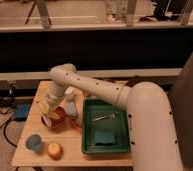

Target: Place banana in red bowl

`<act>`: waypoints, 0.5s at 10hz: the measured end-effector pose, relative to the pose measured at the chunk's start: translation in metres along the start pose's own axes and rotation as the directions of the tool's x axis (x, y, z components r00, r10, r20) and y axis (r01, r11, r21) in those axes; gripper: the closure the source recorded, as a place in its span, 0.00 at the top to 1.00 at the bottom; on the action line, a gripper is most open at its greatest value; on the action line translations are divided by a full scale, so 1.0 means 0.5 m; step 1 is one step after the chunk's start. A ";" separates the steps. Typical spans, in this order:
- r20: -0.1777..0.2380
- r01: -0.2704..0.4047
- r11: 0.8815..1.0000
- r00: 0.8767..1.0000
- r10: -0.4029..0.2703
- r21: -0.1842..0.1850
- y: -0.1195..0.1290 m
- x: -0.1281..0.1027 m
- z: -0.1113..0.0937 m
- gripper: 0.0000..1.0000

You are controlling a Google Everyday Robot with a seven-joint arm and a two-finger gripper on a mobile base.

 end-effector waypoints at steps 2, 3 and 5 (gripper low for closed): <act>0.003 0.003 1.000 1.000 -0.003 0.005 0.001 0.000 0.000 0.28; 0.004 0.004 1.000 1.000 -0.004 0.007 0.001 0.000 0.000 0.29; 0.006 0.007 1.000 1.000 -0.007 0.011 0.001 0.000 0.002 0.28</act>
